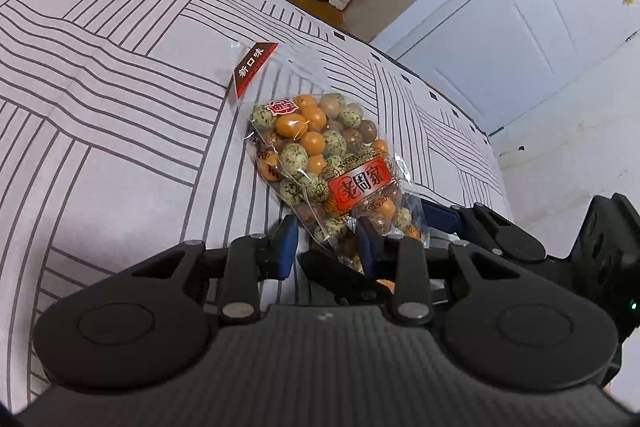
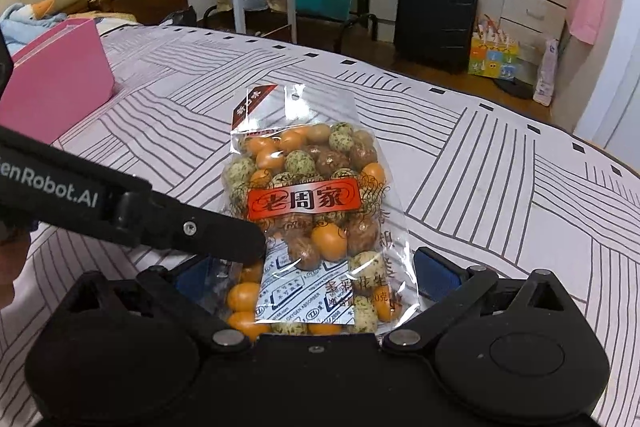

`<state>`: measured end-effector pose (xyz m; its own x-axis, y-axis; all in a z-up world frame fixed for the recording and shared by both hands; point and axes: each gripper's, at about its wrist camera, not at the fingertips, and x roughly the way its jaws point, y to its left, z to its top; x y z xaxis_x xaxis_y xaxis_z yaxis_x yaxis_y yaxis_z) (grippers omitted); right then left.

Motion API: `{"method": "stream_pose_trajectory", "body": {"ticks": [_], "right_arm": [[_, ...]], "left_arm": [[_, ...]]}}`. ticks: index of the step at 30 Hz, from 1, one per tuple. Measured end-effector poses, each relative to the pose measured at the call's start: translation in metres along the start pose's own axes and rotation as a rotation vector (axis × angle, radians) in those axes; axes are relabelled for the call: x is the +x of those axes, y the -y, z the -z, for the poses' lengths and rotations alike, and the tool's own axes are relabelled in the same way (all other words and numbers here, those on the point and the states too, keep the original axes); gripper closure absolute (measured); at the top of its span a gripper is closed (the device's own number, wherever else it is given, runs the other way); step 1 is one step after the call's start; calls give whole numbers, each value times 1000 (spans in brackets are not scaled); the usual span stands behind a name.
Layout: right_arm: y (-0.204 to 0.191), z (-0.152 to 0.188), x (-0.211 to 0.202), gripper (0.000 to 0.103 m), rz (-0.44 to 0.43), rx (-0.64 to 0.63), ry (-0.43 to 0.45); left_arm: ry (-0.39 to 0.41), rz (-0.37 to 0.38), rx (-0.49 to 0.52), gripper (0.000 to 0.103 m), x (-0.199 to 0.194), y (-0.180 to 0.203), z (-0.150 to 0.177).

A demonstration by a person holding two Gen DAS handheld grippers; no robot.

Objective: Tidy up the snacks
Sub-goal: 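Lift the nut bag with the left tool and carry it over the box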

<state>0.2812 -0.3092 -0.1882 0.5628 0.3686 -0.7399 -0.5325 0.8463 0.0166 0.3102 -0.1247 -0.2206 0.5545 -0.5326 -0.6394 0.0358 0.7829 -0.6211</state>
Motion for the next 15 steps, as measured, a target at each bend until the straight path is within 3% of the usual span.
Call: {"method": "stream_pose_trajectory", "body": {"ticks": [9, 15], "right_arm": [[-10, 5, -16, 14, -14, 90, -13], [-31, 16, -24, 16, 52, 138, -18]], "left_arm": [[-21, 22, -32, 72, -3, -9, -2], [-27, 27, -19, 72, -7, -9, 6]]}}
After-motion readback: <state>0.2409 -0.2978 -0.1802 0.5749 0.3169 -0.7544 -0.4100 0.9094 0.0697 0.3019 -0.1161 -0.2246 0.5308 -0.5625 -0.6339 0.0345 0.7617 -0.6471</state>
